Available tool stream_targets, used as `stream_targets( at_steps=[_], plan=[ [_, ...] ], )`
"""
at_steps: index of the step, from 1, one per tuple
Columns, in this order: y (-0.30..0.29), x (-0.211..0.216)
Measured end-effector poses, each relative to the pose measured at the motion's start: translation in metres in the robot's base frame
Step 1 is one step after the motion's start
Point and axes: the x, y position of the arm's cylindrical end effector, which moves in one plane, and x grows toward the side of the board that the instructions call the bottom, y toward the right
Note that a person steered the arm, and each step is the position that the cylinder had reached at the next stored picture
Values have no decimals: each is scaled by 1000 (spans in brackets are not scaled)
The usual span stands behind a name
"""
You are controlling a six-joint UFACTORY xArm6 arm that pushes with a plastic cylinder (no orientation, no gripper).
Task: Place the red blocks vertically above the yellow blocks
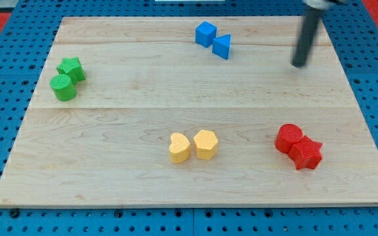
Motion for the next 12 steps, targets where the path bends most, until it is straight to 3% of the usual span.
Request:
stream_targets(
  at_steps=[1, 3, 5, 6, 7, 8, 9, 10, 11, 12],
  plan=[
    [9, 116],
    [28, 182],
    [-72, 171],
    [-91, 98],
    [-130, 52],
    [-122, 58],
    [-47, 83],
    [-56, 148],
    [-113, 137],
    [-146, 63]
  ],
)
